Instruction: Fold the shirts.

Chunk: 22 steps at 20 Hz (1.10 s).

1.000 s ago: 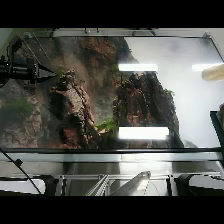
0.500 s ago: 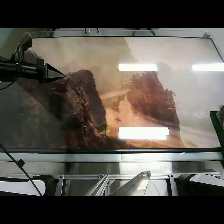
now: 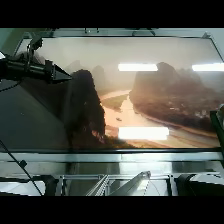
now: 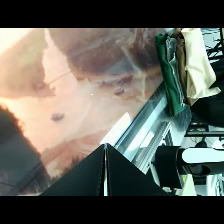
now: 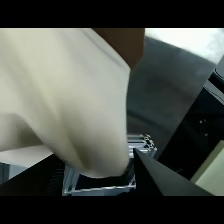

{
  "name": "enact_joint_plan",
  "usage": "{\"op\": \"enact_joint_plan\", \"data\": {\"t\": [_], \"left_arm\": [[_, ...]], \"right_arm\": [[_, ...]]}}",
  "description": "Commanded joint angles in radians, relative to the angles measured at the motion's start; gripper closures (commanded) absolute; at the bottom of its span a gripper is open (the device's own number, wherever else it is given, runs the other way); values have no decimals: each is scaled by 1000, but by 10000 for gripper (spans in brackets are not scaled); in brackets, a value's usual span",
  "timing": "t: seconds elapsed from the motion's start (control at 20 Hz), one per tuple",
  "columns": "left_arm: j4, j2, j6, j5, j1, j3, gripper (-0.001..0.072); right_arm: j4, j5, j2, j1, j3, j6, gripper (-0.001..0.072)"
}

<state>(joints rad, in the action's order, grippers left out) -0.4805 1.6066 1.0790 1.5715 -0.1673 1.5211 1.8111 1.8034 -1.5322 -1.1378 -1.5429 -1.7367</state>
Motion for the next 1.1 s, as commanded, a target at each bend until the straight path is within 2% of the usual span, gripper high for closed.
{"op": "enact_joint_plan", "data": {"t": [0.0, 0.2, 0.25, 0.3, 0.35, 0.4, 0.6, 0.75, 0.9, 1.05], "left_arm": [[2, 1, -2, 2, -15, 0, 690], [7, 0, -2, 40, -34, 0, 691], [14, 0, -2, 58, -36, 0, 690], [13, 0, -2, 76, -36, 5, 690], [10, 1, -2, 85, -37, 18, 690], [10, 1, -2, 95, -37, 43, 690], [9, 0, 7, 129, -39, 201, 692], [2, -21, 32, 158, -38, 242, 694], [2, -144, 18, 143, -13, 14, 696], [1, -338, -35, 73, 18, -365, 697]], "right_arm": [[11, 44, -10, 7, -11, -64, 253], [-412, 42, -6, 30, -124, -120, 254], [-529, 41, -5, 39, -145, -142, 279], [-638, 40, -5, 52, -155, -146, 555], [-708, 30, -3, 77, -155, -145, 686], [-731, 25, -3, 114, -155, -138, 694], [-739, -66, 12, 335, -154, 1, 696], [-739, -161, 113, 572, -72, 68, 697], [-739, -317, 286, 838, 151, 106, 697], [-740, -454, 443, 1067, 441, 122, 697]]}}
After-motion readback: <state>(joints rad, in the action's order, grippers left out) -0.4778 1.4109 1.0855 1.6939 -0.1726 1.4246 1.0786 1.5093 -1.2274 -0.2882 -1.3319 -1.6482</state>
